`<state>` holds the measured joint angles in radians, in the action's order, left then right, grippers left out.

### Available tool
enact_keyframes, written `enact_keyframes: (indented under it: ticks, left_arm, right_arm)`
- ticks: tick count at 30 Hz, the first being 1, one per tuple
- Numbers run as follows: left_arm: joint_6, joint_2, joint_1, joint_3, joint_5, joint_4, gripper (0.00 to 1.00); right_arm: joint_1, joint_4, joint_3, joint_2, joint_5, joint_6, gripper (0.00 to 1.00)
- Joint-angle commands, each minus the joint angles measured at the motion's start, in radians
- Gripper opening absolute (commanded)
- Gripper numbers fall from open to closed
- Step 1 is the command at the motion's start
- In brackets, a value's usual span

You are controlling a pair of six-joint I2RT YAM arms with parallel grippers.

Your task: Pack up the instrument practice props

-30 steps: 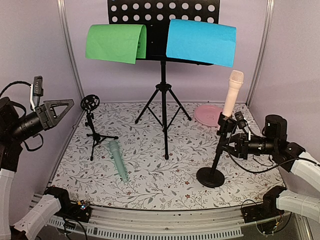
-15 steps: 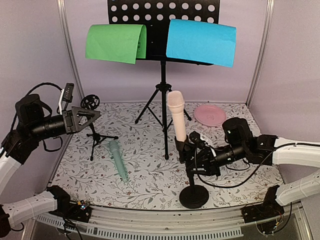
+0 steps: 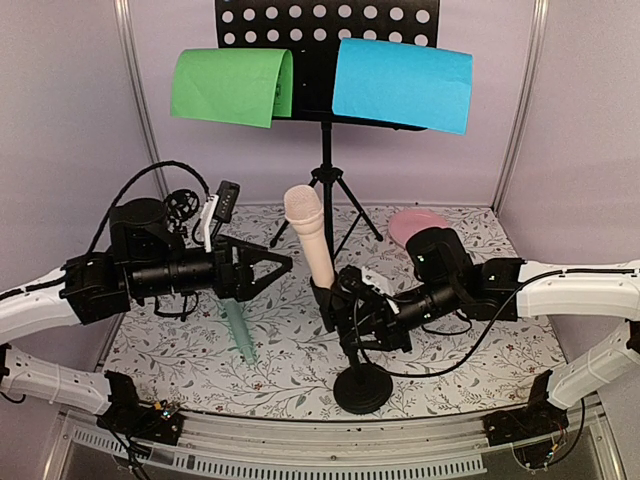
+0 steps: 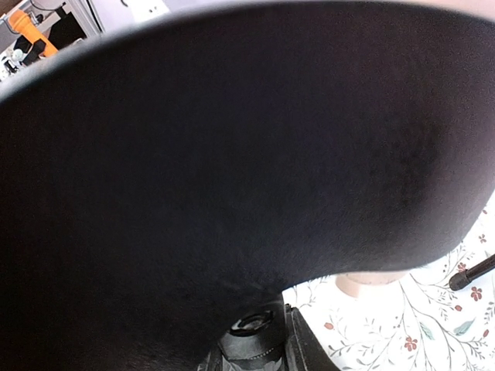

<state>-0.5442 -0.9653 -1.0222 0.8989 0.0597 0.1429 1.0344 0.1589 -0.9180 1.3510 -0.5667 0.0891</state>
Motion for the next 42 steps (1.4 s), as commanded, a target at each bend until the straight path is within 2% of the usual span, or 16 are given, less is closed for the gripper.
enact_keyframes:
  ticks: [1,4,10,16,21,25,33,38,42]
  left_arm:
    - [0.099,-0.035,-0.041,-0.001,-0.091,-0.162,0.99]
    - [0.147,-0.056,-0.044,0.013,-0.084,-0.19,0.99]
    - [0.269,-0.114,-0.053,0.039,0.02,-0.233,0.99]
    - [0.324,-0.123,-0.06,0.011,0.035,-0.334,0.98]
    - [0.319,-0.131,-0.06,0.002,0.071,-0.357,0.94]
    - [0.305,-0.132,-0.061,-0.002,0.079,-0.352,0.9]
    - [0.282,-0.138,-0.061,-0.006,0.08,-0.377,0.81]
    - [0.271,-0.152,-0.061,-0.024,0.016,-0.42,0.77]
    - [0.253,-0.153,-0.06,-0.046,-0.017,-0.485,0.68]
  right_arm:
    - [0.009,-0.056,-0.045,-0.01,-0.013,0.035,0.09]
    - [0.009,-0.055,-0.043,-0.014,-0.01,0.05,0.09]
    - [0.009,-0.04,-0.055,-0.008,-0.021,0.069,0.09]
    - [0.01,-0.035,-0.065,-0.004,-0.039,0.061,0.09]
    - [0.01,-0.066,-0.071,-0.012,-0.001,0.045,0.09]
    - [0.01,-0.157,-0.058,-0.014,0.062,-0.047,0.04]
    - [0.01,-0.2,-0.044,-0.028,0.03,-0.083,0.04]
    - [0.013,-0.215,-0.035,-0.039,-0.009,-0.082,0.04]
    - [0.018,-0.218,-0.031,-0.048,-0.022,-0.075,0.04]
